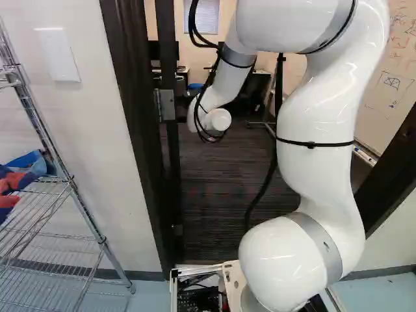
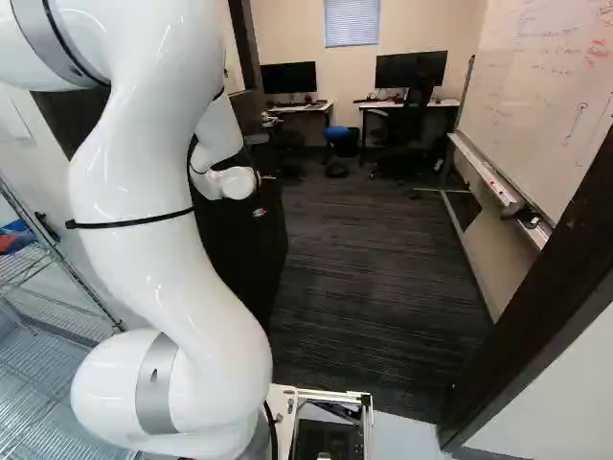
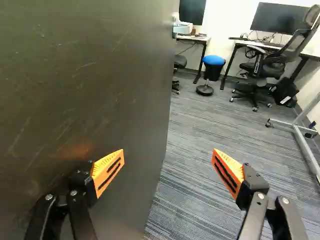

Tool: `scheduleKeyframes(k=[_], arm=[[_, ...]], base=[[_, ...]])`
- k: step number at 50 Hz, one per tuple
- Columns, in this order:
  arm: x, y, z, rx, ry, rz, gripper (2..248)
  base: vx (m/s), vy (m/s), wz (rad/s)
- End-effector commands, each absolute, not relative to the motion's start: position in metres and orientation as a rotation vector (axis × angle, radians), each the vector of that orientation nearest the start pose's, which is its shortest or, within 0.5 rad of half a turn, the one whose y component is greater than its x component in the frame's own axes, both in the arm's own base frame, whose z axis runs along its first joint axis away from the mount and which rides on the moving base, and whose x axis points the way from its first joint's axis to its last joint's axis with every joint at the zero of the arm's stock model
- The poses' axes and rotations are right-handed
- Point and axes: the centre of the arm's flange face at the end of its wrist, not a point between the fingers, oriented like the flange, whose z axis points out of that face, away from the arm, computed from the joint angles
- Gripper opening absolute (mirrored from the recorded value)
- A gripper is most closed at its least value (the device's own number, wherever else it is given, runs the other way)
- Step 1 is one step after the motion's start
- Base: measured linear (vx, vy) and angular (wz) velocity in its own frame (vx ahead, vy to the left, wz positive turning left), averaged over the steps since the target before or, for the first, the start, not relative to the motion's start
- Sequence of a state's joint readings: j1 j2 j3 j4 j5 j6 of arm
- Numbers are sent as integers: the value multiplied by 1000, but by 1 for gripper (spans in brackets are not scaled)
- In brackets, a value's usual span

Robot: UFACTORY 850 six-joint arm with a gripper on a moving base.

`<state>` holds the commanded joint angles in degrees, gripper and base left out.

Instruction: Open the door and move inside

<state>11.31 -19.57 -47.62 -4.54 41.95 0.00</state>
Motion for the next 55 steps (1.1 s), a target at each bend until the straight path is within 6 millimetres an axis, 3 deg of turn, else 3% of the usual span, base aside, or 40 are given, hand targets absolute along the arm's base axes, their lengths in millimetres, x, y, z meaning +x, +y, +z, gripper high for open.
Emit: scheduleKeyframes(k=[34, 55], arm=[[537, 115, 395, -2449, -367, -1723, 247], [535, 88, 396, -2480, -311, -1737, 247]], base=[[0, 0, 0], [0, 0, 0]])
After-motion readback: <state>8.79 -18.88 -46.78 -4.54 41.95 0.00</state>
